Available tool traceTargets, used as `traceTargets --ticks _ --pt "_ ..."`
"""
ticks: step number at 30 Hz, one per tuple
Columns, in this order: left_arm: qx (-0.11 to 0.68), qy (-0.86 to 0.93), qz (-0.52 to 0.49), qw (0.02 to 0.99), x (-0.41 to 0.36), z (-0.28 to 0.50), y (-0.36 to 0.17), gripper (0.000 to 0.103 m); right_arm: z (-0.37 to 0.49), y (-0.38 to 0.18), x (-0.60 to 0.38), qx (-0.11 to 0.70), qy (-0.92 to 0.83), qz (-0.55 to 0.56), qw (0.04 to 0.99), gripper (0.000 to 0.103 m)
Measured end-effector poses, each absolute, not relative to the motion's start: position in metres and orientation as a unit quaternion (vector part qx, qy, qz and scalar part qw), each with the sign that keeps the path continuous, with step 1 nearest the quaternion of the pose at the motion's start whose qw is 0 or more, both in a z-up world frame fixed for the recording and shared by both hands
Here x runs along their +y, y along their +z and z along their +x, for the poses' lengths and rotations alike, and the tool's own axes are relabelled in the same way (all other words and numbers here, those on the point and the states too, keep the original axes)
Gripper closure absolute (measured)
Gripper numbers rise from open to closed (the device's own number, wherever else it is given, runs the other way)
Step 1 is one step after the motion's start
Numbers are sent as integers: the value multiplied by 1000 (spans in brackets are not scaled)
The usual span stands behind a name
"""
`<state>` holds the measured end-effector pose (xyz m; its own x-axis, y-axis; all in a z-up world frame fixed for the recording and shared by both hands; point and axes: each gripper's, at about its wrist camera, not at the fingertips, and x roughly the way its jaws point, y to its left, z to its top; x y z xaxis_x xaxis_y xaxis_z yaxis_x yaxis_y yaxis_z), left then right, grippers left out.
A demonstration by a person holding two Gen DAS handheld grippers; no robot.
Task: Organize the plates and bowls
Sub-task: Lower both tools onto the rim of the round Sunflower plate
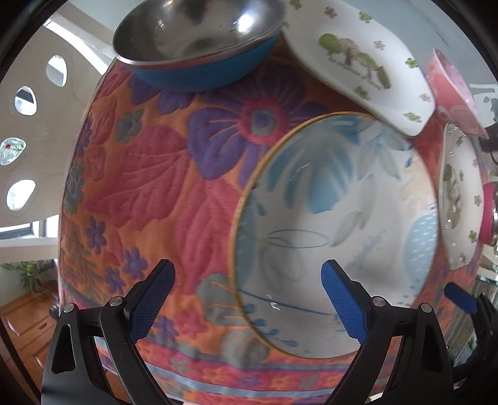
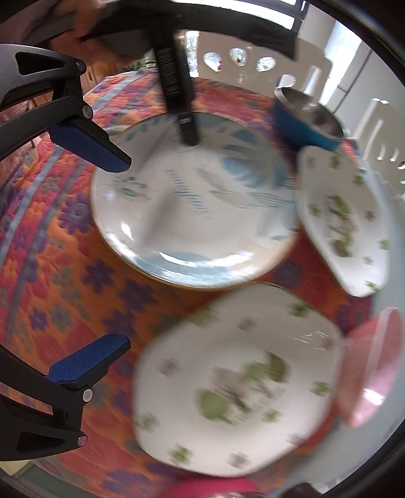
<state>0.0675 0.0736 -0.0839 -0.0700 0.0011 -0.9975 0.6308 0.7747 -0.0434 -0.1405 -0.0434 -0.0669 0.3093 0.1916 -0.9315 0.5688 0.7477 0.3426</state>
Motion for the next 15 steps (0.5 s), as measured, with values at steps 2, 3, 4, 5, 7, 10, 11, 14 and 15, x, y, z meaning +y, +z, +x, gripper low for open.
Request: traceTargets --ticks 2,3,4,5,7,10,11,14,15 --pt "691 -246 236 638 81 74 -93 9 -140 -81 -35 583 -131 328 732 0" --pt "689 -249 238 638 83 77 -96 9 -139 -88 -32 586 -139 323 730 0" --pt "685 -254 240 639 84 79 -99 8 -137 -93 -31 588 -147 316 730 0" --pt "678 -269 237 642 83 82 -102 6 -135 -97 -30 588 -159 304 732 0" --pt "662 -296 225 651 84 86 -102 3 -130 -102 -28 582 -179 288 739 0" --pt "637 -318 218 667 82 91 -103 0 -124 -108 -29 570 -205 279 745 0" --pt "628 -322 218 674 77 91 -104 0 -122 -110 -30 563 -209 284 748 0" --pt "611 -331 211 687 73 94 -102 0 -119 -110 -34 537 -231 298 755 0" --pt "609 -330 208 690 70 95 -102 0 -119 -110 -36 529 -238 304 755 0"
